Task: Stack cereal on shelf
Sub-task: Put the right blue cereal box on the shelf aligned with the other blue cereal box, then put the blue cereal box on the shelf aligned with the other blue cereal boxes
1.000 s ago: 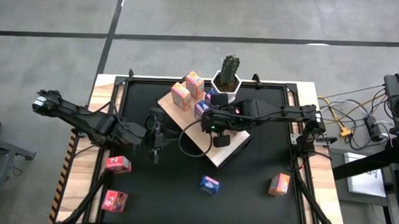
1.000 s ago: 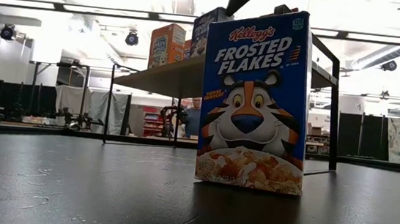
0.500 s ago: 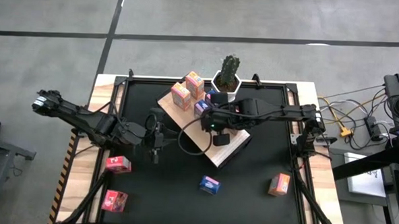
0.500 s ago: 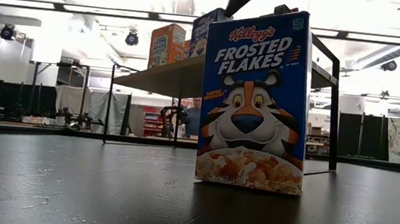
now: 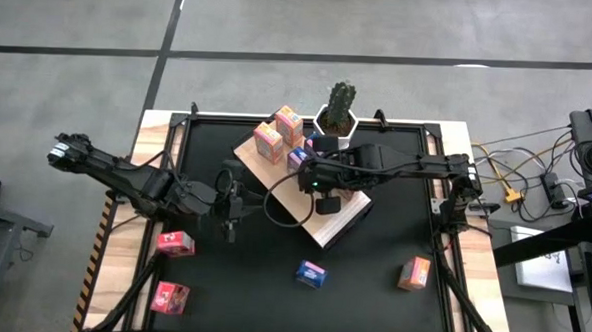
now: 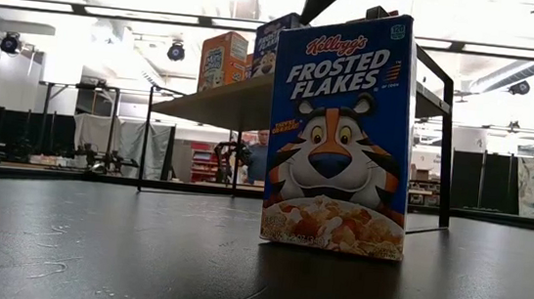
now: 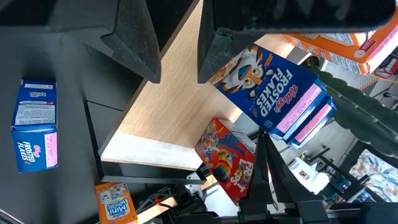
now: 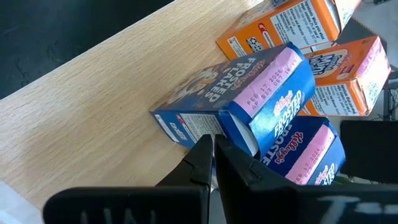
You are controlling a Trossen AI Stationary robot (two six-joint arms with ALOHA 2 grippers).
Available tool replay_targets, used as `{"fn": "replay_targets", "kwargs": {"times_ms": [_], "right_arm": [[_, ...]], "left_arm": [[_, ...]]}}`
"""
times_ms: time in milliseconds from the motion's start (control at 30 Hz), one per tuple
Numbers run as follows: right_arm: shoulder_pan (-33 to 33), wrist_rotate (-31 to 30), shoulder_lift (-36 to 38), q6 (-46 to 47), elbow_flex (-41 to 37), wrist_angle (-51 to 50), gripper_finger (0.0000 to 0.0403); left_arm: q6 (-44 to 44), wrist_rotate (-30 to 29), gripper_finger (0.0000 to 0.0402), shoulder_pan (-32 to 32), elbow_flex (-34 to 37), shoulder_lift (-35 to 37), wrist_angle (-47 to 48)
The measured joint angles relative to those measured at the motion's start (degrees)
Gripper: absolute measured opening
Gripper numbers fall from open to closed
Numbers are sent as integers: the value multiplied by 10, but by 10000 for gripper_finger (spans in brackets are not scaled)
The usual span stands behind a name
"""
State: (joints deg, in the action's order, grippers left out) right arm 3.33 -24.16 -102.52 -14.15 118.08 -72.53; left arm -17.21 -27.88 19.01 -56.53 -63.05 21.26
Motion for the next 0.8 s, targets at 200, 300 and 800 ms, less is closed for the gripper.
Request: {"fn": "replay_targets", "kwargs": {"times_ms": [200, 300, 800], "right_arm": [[14, 0, 10, 25, -1, -1, 9], [33, 1, 22, 46, -1, 0, 9], [185, 0, 30, 198, -21, 22, 9]], "left_arm": [[5, 0, 88, 0, 0, 0, 0], [20, 0, 88, 0, 0, 0, 3], [88, 0, 88, 1, 37, 0, -5]]}}
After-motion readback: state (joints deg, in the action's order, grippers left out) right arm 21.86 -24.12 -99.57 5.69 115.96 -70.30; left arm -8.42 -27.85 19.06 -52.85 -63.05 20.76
